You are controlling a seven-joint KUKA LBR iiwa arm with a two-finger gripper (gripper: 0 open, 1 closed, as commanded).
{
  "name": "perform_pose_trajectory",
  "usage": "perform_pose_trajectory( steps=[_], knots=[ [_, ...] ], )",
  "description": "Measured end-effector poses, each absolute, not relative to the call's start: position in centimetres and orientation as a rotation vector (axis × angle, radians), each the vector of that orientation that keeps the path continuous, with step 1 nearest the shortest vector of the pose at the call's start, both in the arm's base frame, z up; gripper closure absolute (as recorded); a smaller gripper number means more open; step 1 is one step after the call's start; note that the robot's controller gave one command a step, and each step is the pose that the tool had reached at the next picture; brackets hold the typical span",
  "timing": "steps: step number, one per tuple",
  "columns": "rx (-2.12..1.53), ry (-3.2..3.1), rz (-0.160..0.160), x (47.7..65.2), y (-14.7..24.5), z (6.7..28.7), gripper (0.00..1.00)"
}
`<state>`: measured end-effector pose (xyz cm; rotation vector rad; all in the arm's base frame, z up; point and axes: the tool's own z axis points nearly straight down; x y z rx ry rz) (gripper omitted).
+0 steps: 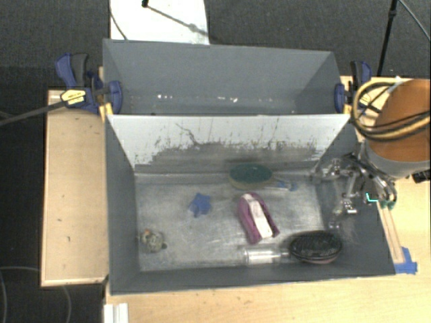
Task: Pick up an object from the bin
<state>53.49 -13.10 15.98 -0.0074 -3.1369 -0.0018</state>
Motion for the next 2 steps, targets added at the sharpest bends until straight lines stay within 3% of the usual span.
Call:
perform_pose_trajectory(
  steps=[1,2],
  knots=[
    [0.189,-3.135,-0.003,48.9,-9.0,11.9,0.00],
    [0.651,-3.077,0.001,49.1,-12.0,7.2,0.00]
  ],
)
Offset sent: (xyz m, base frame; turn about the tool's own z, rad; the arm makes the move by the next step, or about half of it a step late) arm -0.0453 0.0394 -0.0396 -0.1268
